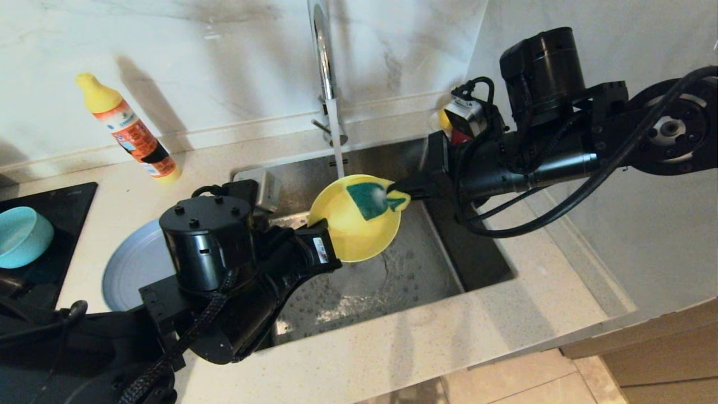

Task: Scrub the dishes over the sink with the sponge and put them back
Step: Wipe the bowl

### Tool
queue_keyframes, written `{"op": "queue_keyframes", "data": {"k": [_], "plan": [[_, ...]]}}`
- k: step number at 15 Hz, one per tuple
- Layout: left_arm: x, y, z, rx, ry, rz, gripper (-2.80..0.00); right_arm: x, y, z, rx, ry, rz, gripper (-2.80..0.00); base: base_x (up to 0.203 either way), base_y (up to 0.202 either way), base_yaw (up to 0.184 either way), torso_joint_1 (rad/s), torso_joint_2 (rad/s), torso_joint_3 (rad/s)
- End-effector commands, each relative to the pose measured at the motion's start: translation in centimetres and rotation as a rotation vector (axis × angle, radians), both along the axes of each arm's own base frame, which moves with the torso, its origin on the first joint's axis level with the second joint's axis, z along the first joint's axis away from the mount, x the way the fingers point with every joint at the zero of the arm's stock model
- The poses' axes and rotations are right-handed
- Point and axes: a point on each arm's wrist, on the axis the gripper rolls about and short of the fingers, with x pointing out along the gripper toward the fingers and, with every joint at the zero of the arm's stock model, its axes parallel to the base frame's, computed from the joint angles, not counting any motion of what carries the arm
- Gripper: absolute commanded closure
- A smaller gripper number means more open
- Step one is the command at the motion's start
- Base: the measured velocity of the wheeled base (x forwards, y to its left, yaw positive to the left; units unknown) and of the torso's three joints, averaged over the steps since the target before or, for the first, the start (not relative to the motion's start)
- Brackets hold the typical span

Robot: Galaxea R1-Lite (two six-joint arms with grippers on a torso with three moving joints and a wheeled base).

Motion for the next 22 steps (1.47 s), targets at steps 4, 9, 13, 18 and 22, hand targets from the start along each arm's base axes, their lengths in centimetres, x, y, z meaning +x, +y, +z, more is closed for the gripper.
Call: {"op": "queue_keyframes", "data": {"k": [4, 9, 13, 18, 22], "plan": [[0.0, -0.1, -0.3, 0.003, 0.007, 0.002, 0.00, 0.9, 0.6, 0.0, 0.011, -0.002, 0.000, 0.00, 0.000, 0.000, 0.000, 0.000, 0.00, 0.000], [0.3, -0.2, 0.5, -0.019, -0.013, 0.003, 0.00, 0.1, 1.4, -1.2, -0.031, 0.057, 0.027, 0.00, 0.000, 0.000, 0.000, 0.000, 0.00, 0.000], [0.5, -0.2, 1.1, -0.032, -0.028, 0.011, 0.00, -0.9, 2.4, -1.9, -0.054, 0.085, 0.060, 0.00, 0.000, 0.000, 0.000, 0.000, 0.00, 0.000], [1.6, 0.5, 0.6, -0.020, -0.012, 0.053, 0.00, -3.2, 1.3, -0.4, -0.052, 0.074, 0.074, 0.00, 0.000, 0.000, 0.000, 0.000, 0.00, 0.000], [3.0, 1.8, -0.4, -0.002, 0.026, 0.116, 0.00, -6.0, -1.2, 2.0, -0.022, 0.026, 0.069, 0.00, 0.000, 0.000, 0.000, 0.000, 0.00, 0.000]]}}
